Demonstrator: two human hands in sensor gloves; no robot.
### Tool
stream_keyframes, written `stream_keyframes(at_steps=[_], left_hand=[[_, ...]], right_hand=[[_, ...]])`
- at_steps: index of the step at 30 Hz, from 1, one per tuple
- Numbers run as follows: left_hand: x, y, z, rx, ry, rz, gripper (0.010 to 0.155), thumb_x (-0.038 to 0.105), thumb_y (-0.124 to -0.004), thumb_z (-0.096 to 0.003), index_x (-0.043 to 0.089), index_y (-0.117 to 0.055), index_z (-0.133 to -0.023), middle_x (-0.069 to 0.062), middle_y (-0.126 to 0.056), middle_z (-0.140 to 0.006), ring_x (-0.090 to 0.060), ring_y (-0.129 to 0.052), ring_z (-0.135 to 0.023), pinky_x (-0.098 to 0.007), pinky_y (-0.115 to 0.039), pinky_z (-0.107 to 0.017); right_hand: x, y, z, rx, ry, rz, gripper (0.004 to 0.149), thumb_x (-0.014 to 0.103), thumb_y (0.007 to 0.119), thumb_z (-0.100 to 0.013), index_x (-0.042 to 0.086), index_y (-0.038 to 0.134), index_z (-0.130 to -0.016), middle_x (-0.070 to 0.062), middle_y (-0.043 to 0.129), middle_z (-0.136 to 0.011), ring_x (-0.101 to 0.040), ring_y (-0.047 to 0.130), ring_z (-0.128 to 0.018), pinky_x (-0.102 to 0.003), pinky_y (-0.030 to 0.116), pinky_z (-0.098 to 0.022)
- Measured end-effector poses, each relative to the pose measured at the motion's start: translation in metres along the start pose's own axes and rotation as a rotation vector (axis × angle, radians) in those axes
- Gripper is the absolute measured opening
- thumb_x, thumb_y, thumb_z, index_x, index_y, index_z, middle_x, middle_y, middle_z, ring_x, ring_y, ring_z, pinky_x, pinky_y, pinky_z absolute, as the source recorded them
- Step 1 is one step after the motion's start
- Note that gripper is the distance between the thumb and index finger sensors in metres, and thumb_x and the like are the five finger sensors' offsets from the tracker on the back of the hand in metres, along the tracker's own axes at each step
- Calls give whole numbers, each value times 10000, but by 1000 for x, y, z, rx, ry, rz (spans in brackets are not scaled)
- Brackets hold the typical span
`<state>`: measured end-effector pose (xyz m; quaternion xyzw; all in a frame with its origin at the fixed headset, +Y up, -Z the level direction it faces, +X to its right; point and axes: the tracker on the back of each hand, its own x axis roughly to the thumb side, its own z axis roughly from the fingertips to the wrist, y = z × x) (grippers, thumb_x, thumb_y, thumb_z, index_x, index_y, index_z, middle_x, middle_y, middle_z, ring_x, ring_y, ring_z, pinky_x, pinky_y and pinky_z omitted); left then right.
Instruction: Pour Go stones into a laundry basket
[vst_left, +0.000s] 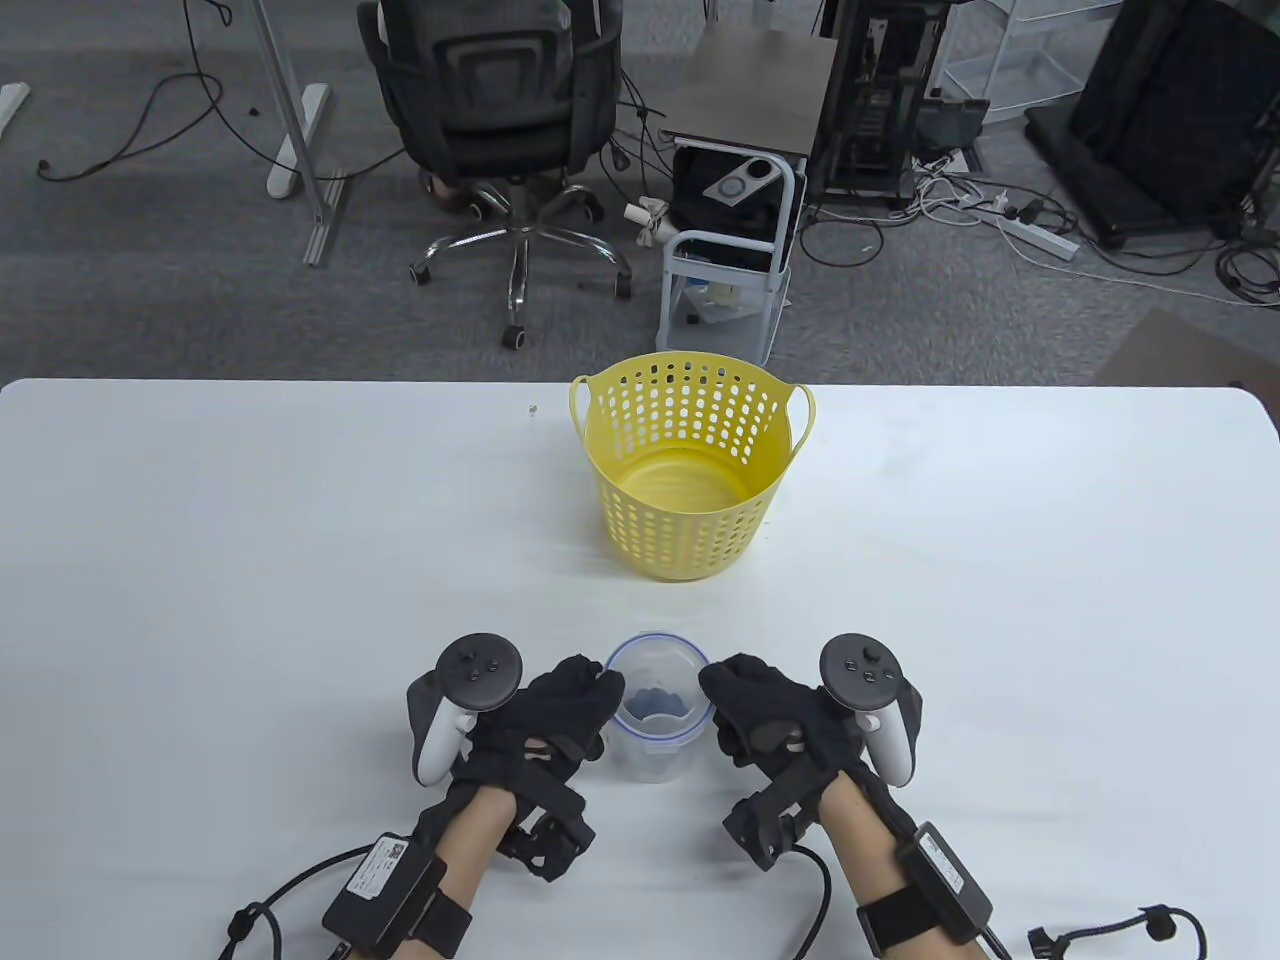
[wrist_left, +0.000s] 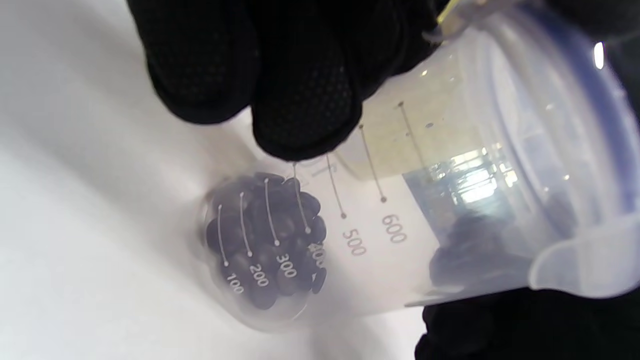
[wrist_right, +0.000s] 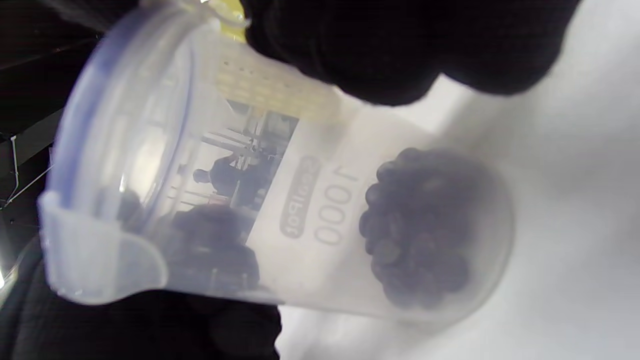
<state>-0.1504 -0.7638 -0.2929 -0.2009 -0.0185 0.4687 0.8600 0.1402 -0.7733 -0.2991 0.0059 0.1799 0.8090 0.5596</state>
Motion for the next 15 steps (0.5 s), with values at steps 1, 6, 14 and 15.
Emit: stream_keyframes(at_steps=[1, 6, 14, 15], left_hand=[[3, 0, 0, 59, -51, 58, 572, 741, -736, -450, 278, -753, -786, 165, -895, -604, -77, -996, -479, -344, -869, -393], [2, 0, 3, 109, -20, 59, 550, 717, -769, -430, 268, -804, -746, 166, -930, -546, -70, -1009, -421, -342, -876, -360], [7, 5, 14, 129, -126, -33, 979, 855, -692, -387, 263, -336, -1081, -61, -517, -1118, -383, -684, -984, -531, -691, -649], [10, 5, 16, 119, -130, -58, 1020, 859, -710, -381, 260, -274, -1082, -79, -452, -1148, -404, -628, -1017, -550, -671, -663]], right_hand=[[0, 0, 0, -10, 0, -6, 641, 695, 728, -457, 152, 761, -795, -83, 872, -646, -219, 929, -432, -455, 839, -362], [9, -2, 7, -158, -105, -6, 406, 551, 846, -464, 181, 807, -628, 28, 924, -476, -171, 979, -303, -438, 884, -278], [9, -12, 7, -226, -100, 9, 788, 746, 769, -432, 120, 681, -903, -150, 822, -808, -374, 923, -562, -571, 791, -441], [10, -13, 7, -228, -103, 27, 804, 747, 762, -436, 120, 657, -928, -161, 796, -850, -386, 917, -589, -577, 786, -457]])
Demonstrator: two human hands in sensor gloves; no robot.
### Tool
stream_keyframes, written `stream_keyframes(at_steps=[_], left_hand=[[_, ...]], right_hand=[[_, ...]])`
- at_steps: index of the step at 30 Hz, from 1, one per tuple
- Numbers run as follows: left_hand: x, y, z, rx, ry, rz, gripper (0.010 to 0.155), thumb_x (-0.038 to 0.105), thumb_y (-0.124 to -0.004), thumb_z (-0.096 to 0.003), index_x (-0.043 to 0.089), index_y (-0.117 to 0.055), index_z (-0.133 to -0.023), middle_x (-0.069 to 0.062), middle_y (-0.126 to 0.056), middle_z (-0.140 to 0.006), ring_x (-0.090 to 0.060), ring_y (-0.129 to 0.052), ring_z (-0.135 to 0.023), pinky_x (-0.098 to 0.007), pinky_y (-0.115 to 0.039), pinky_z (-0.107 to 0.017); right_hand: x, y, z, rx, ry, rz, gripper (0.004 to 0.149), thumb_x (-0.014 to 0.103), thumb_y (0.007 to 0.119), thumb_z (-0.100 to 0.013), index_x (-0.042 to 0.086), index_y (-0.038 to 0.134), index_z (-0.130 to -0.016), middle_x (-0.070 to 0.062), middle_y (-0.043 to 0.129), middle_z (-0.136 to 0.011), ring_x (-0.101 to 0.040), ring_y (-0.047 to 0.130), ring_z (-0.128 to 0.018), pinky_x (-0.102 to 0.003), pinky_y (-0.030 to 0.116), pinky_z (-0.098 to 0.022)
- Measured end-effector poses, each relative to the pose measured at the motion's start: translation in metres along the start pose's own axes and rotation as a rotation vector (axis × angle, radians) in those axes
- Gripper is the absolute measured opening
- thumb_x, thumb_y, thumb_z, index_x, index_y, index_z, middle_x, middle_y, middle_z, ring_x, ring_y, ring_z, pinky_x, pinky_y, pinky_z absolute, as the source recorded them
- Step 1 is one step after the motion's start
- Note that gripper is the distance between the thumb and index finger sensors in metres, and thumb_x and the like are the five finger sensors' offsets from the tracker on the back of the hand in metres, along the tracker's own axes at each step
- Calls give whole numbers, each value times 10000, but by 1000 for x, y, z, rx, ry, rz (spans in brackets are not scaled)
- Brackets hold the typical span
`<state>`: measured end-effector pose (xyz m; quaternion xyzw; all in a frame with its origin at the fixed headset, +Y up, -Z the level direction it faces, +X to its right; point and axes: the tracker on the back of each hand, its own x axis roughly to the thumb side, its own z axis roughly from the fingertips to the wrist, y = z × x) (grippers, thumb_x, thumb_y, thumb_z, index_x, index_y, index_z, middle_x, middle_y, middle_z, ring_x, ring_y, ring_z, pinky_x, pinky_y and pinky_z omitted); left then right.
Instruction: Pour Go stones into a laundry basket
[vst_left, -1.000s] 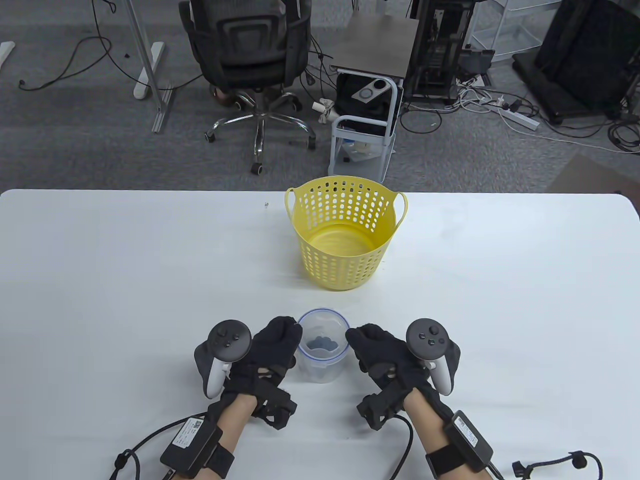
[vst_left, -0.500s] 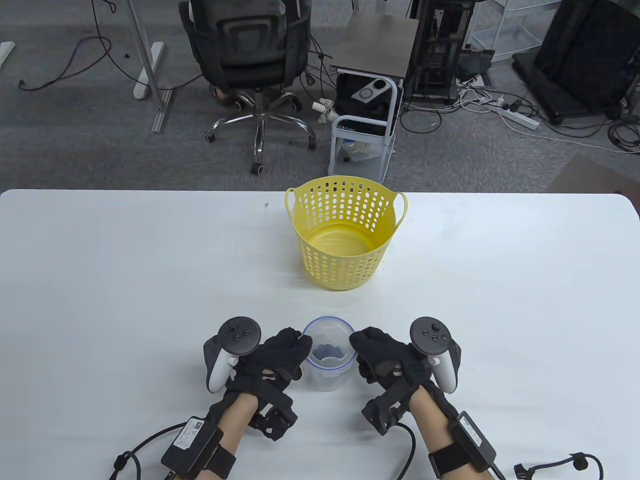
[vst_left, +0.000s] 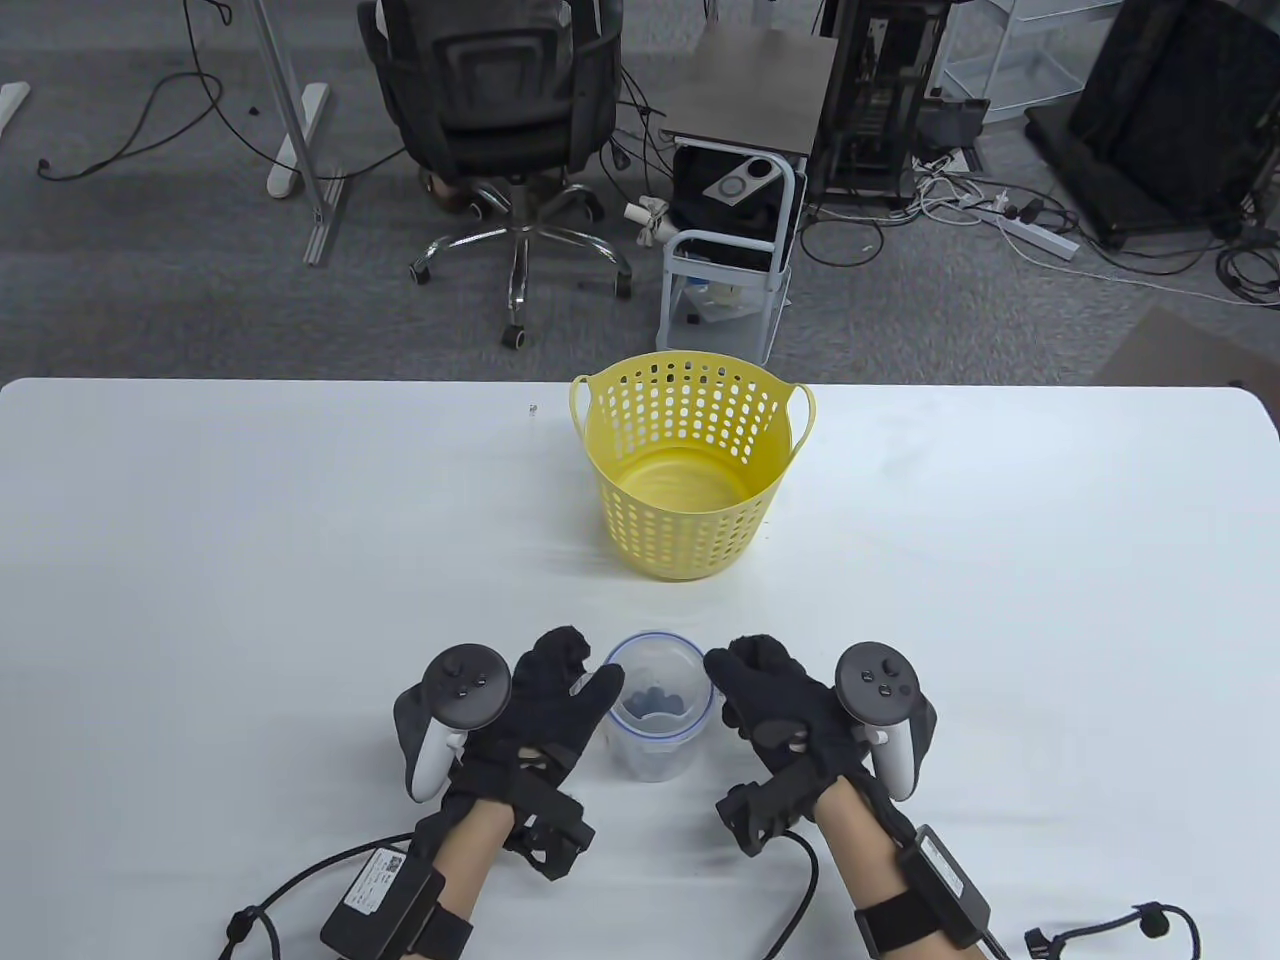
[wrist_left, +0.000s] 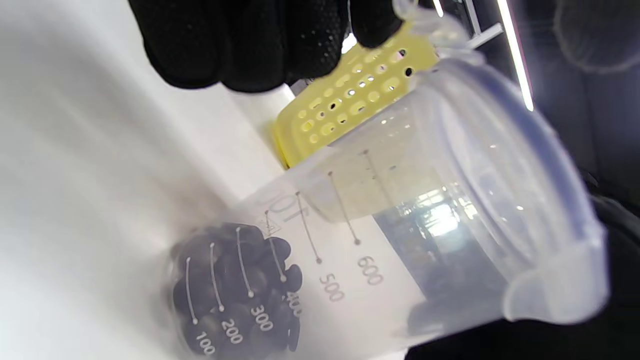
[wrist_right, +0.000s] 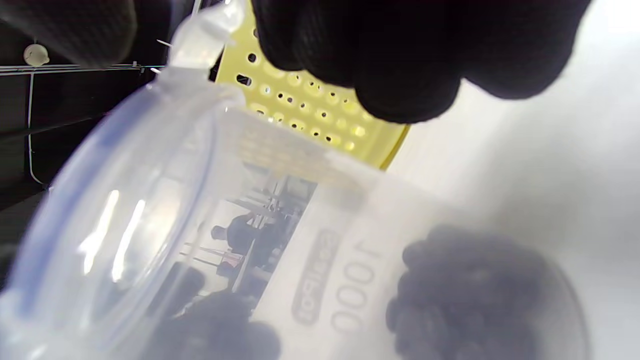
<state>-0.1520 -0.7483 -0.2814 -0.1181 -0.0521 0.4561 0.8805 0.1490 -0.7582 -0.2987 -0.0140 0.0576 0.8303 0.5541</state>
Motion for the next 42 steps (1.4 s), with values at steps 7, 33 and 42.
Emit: stream_keyframes(at_steps=[7, 33, 42], left_hand=[[15, -19, 5, -120, -20, -157, 1161, 826, -806, -388, 271, -8, -1023, -111, -221, -1184, -468, -458, -1077, -586, -610, -702], [15, -20, -23, 60, 195, 75, 863, 704, -788, -467, 376, -299, -1097, -55, -453, -1179, -410, -592, -1050, -569, -633, -696], [20, -13, -7, -43, 139, 41, 879, 789, -640, -474, 258, -381, -1125, -107, -510, -1167, -432, -684, -990, -544, -677, -666]], right_hand=[[-2, 7, -8, 27, 13, 50, 761, 671, 784, -459, 116, 632, -957, -184, 753, -905, -429, 889, -649, -602, 759, -488], [11, 6, 19, 162, -18, 127, 1062, 633, 923, -423, 69, 290, -1063, -273, 353, -1099, -550, 675, -849, -662, 663, -568], [-6, -13, 9, 7, 22, -37, 811, 720, 720, -473, 103, 648, -994, -241, 739, -959, -484, 861, -688, -606, 760, -487]])
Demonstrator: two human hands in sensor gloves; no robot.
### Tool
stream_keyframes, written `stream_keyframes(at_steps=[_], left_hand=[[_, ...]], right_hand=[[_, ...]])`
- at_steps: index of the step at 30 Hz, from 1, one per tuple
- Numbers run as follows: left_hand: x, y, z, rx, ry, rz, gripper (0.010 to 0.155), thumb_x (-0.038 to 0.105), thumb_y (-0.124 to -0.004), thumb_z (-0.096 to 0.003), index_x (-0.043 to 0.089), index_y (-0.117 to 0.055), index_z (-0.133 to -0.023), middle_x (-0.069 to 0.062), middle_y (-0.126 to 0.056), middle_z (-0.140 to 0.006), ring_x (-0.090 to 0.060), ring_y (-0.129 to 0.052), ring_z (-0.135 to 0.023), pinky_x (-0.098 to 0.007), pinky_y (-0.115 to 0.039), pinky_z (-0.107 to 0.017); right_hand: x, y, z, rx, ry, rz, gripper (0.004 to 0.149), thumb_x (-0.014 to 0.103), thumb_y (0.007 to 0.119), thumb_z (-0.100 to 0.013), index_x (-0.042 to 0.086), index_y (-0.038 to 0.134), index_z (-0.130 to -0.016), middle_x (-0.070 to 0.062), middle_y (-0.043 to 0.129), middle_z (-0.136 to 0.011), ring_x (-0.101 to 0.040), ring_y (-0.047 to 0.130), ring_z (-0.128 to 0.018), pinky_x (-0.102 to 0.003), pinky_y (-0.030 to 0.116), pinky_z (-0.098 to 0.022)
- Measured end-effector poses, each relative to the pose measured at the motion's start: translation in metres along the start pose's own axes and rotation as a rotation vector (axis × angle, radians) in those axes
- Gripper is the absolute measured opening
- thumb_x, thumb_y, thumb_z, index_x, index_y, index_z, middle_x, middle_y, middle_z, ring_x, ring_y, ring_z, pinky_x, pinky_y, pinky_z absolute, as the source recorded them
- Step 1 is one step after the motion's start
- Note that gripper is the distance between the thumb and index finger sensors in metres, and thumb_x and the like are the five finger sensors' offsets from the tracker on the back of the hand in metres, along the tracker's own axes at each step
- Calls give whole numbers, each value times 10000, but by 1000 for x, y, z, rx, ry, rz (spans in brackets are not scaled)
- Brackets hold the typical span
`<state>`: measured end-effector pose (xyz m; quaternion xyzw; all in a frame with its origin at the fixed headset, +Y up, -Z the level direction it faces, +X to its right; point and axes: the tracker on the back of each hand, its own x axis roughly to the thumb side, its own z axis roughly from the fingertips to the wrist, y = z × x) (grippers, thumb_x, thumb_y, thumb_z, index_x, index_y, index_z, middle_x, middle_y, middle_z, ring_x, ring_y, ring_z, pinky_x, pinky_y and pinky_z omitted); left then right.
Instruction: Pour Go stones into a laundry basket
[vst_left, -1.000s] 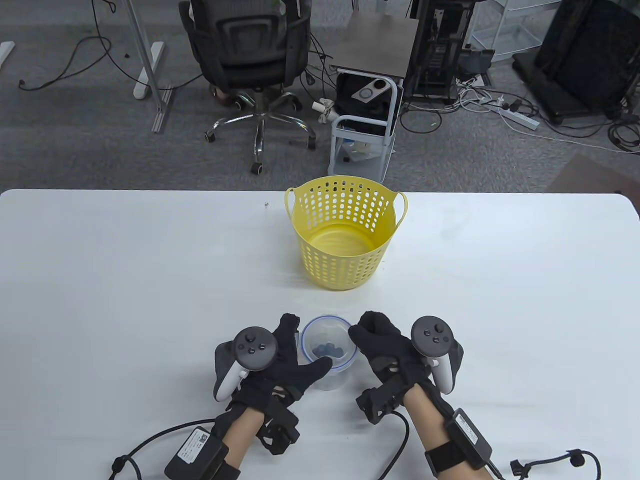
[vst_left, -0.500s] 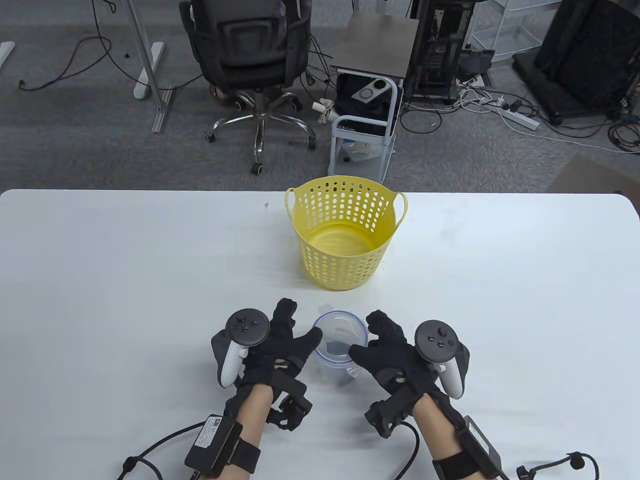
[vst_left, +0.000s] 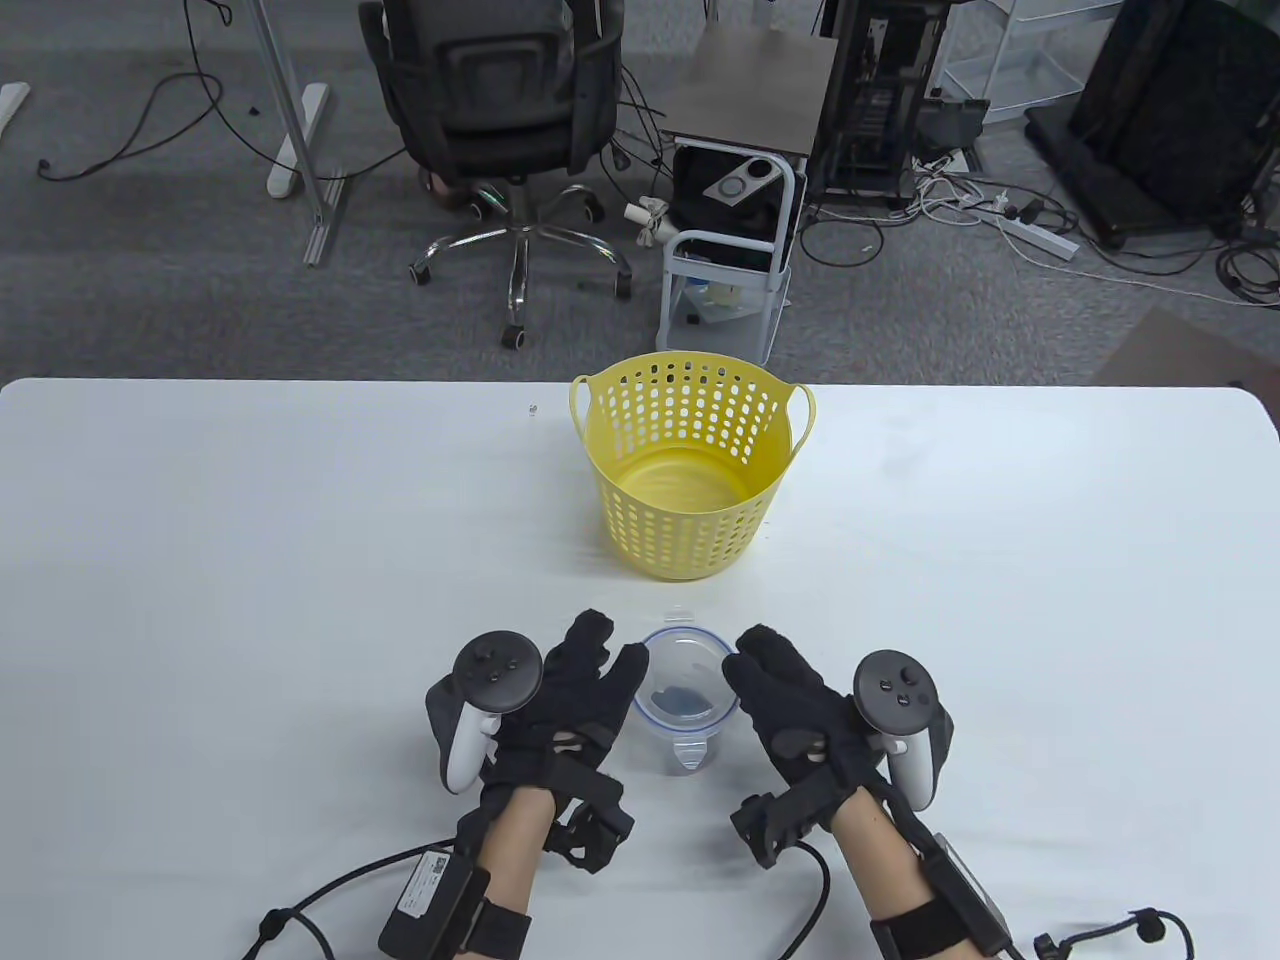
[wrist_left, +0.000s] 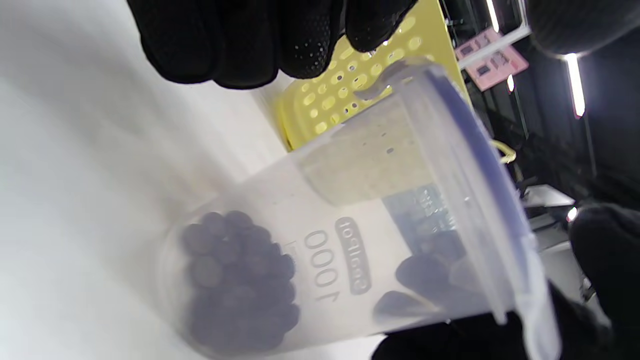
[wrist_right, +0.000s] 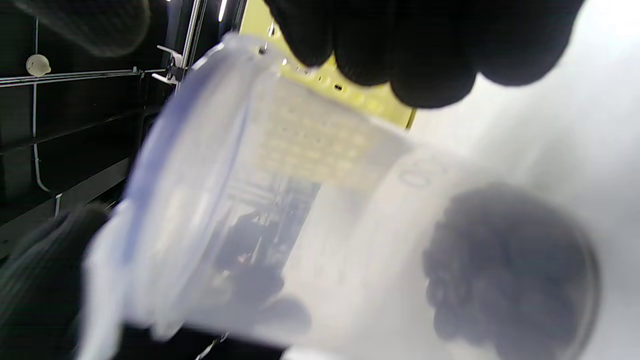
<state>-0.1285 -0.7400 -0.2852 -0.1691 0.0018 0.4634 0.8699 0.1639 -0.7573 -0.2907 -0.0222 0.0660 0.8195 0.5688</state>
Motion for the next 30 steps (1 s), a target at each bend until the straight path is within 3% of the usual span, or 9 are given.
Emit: stream_keyframes(at_steps=[5, 11, 18, 19, 20, 21, 22, 27, 30], left_hand=[[-8, -4, -4, -63, 54, 22, 754, 727, -637, -493, 253, -570, -1075, -54, -723, -1041, -336, -866, -835, -485, -760, -588], [-12, -8, -10, -88, 11, 26, 651, 708, -624, -495, 305, -595, -1006, 45, -765, -899, -228, -880, -754, -464, -767, -583], [-15, -15, -16, -115, 32, 73, 692, 760, -633, -462, 294, -605, -971, 79, -776, -817, -180, -864, -722, -466, -753, -604], [-15, -9, -17, -95, 39, 97, 565, 766, -646, -460, 355, -645, -847, 184, -780, -718, -125, -869, -716, -451, -767, -610], [-13, -9, -18, -58, -9, 136, 529, 709, -723, -480, 286, -730, -797, 134, -835, -637, -145, -896, -648, -459, -773, -588], [-10, -9, -16, -19, 34, 125, 523, 688, -761, -457, 272, -761, -773, 131, -853, -610, -154, -903, -633, -466, -768, -589], [-10, -8, -16, -17, 2, 79, 520, 691, -748, -468, 278, -751, -782, 131, -846, -623, -151, -898, -642, -463, -767, -593], [-14, -12, -14, -16, 14, 110, 528, 715, -720, -471, 302, -733, -801, 149, -841, -646, -148, -902, -654, -462, -769, -593], [-21, -11, -12, 50, -26, 115, 585, 755, -672, -460, 338, -729, -867, 105, -862, -749, -210, -917, -716, -487, -770, -593]], right_hand=[[-8, 0, -4, 23, 47, 21, 715, 699, 732, -475, 114, 793, -882, -184, 898, -788, -363, 963, -502, -542, 826, -395], [-11, 7, -5, 44, 53, 34, 646, 692, 730, -474, 152, 801, -821, -107, 922, -682, -264, 966, -399, -483, 848, -331], [-12, 10, -8, 94, 82, -18, 665, 678, 739, -467, 116, 772, -820, -109, 898, -652, -230, 951, -383, -463, 849, -320], [-11, 10, -9, 107, 92, -9, 670, 684, 744, -462, 108, 775, -804, -107, 891, -621, -207, 939, -372, -451, 847, -314], [-12, 7, -10, 94, 102, 9, 485, 677, 752, -462, 252, 763, -695, 48, 892, -540, -111, 945, -340, -382, 881, -308], [-2, 7, -11, 29, -38, -123, 434, 529, 863, -488, 136, 798, -660, -16, 913, -482, -185, 944, -272, -448, 861, -240], [0, 6, -8, -75, 34, -58, 394, 516, 895, -432, 160, 843, -593, 10, 941, -412, -159, 962, -212, -424, 883, -194], [-6, 3, -7, 44, 43, -60, 397, 556, 849, -475, 204, 807, -653, 19, 925, -484, -163, 956, -266, -423, 873, -242], [-3, 0, -1, -74, -10, 58, 592, 626, 860, -440, 161, 749, -789, -69, 895, -648, -254, 956, -404, -489, 843, -339]])
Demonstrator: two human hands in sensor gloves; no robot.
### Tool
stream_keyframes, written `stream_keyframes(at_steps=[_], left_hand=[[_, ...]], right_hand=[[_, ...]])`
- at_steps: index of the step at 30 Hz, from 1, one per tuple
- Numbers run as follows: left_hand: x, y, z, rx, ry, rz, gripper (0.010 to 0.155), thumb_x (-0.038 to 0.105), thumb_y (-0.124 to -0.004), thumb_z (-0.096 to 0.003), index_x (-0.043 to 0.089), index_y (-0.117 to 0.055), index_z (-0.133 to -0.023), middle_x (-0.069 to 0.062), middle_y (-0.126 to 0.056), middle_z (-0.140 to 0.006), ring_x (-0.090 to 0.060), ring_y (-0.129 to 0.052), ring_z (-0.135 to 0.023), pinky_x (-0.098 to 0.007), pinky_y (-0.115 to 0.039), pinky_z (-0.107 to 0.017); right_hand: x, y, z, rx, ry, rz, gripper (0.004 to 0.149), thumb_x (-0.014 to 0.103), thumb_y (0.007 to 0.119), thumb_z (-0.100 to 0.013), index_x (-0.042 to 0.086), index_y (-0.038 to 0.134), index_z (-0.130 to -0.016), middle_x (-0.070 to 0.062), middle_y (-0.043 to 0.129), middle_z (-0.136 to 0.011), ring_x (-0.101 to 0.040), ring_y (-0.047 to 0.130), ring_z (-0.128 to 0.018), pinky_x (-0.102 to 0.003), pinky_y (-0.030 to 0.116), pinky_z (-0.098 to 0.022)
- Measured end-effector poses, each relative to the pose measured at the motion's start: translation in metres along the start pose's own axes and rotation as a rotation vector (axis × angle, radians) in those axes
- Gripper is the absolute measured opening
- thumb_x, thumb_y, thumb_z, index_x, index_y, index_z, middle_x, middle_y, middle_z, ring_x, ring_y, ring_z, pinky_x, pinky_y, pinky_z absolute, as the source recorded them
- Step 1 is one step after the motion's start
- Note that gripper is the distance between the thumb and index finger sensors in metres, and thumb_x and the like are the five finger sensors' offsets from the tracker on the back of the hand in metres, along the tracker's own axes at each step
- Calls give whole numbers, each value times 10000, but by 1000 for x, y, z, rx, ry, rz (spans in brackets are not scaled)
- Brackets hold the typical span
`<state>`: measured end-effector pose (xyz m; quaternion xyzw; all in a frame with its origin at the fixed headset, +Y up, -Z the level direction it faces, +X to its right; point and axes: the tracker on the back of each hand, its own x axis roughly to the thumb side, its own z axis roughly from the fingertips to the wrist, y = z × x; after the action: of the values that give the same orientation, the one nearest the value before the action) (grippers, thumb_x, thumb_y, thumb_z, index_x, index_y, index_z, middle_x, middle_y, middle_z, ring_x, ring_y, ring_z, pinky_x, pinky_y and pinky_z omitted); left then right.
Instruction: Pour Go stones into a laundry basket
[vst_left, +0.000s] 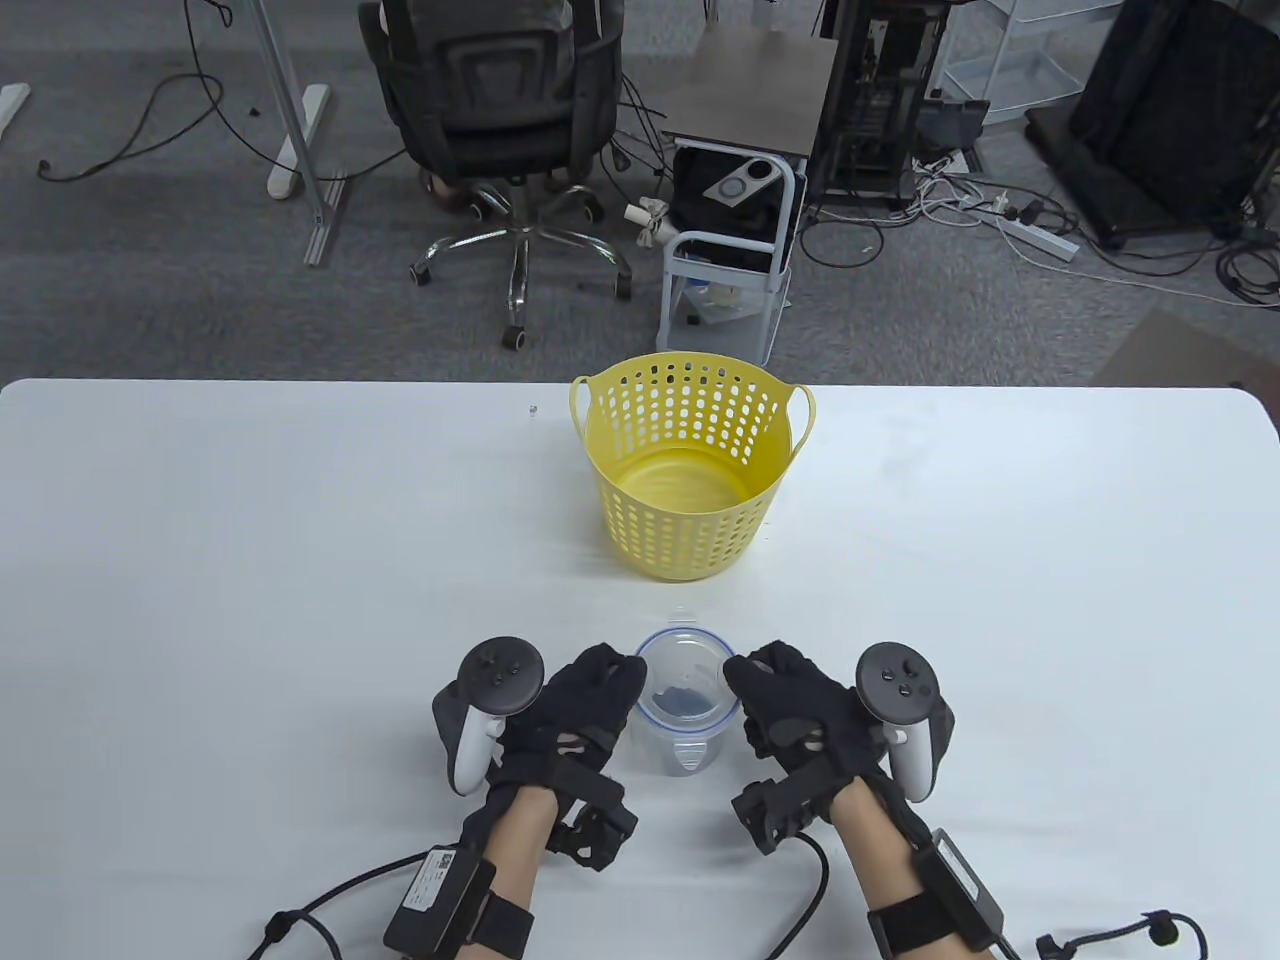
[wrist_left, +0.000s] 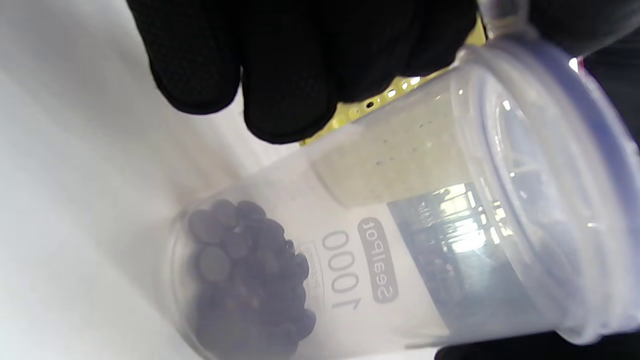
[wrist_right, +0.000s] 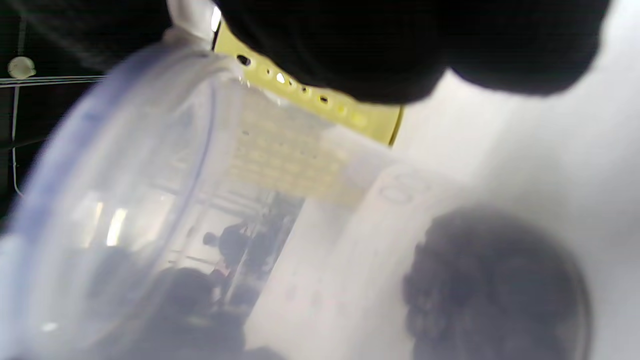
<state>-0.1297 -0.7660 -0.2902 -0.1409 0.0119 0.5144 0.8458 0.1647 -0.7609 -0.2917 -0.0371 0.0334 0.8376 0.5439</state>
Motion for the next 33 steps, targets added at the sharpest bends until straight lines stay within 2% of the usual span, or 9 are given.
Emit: stream_keyframes(at_steps=[2, 3, 5, 7, 11, 15, 19, 27, 33], left_hand=[[0, 8, 3, 24, -14, 12, 709, 801, -631, -443, 319, -653, -962, 40, -799, -884, -282, -862, -810, -522, -723, -630], [1, 13, 4, 72, -28, -1, 730, 806, -624, -436, 314, -647, -975, 27, -793, -904, -296, -859, -820, -529, -720, -631], [3, 20, 7, 153, -54, -48, 737, 798, -630, -432, 307, -655, -980, 12, -793, -920, -315, -858, -826, -540, -718, -628], [4, 23, 8, 196, -61, -100, 734, 790, -641, -430, 304, -664, -979, 6, -794, -928, -321, -862, -825, -545, -718, -625], [2, 24, 6, 201, -49, -140, 733, 782, -647, -430, 300, -667, -982, -10, -779, -954, -338, -850, -838, -554, -708, -630], [-2, 27, 4, 212, -33, -142, 723, 777, -652, -430, 297, -685, -970, -12, -786, -949, -340, -854, -835, -558, -710, -627], [-7, 31, 2, 218, -14, -133, 721, 775, -654, -431, 296, -691, -968, -14, -790, -947, -343, -855, -832, -559, -709, -626], [-8, 32, 1, 216, -11, -140, 720, 776, -651, -432, 296, -693, -967, -13, -791, -947, -342, -857, -833, -558, -712, -625], [-8, 33, 0, 224, -17, -140, 722, 778, -648, -430, 297, -695, -967, -13, -797, -943, -342, -858, -833, -558, -712, -626]], right_hand=[[5, 0, 5, -63, -86, 73, 841, 696, 837, -414, 122, 566, -965, -191, 692, -932, -432, 855, -658, -607, 742, -490], [12, 1, 8, -85, -161, 94, 902, 701, 846, -401, 116, 515, -1002, -232, 596, -1007, -511, 760, -773, -640, 706, -522], [27, 5, 15, -98, -288, 165, 964, 711, 856, -384, 132, 452, -1041, -254, 454, -1086, -583, 614, -887, -688, 625, -584], [41, 11, 23, -106, -389, 273, 968, 733, 853, -374, 162, 464, -1052, -248, 386, -1119, -603, 516, -938, -713, 565, -619], [56, 30, 33, -83, -500, 475, 993, 778, 842, -348, 213, 453, -1065, -232, 327, -1147, -645, 431, -962, -745, 495, -641], [59, 45, 38, -41, -517, 603, 1013, 811, 826, -337, 224, 449, -1072, -236, 295, -1156, -692, 404, -947, -771, 463, -638], [59, 52, 39, -49, -520, 673, 998, 784, 855, -345, 211, 470, -1065, -236, 323, -1152, -690, 469, -930, -778, 477, -630], [59, 55, 39, -84, -551, 671, 925, 709, 885, -371, 192, 517, -1045, -227, 403, -1130, -624, 558, -914, -758, 526, -622], [64, 45, 42, -116, -579, 609, 918, 702, 884, -371, 192, 517, -1041, -220, 419, -1125, -616, 568, -910, -751, 526, -629]])
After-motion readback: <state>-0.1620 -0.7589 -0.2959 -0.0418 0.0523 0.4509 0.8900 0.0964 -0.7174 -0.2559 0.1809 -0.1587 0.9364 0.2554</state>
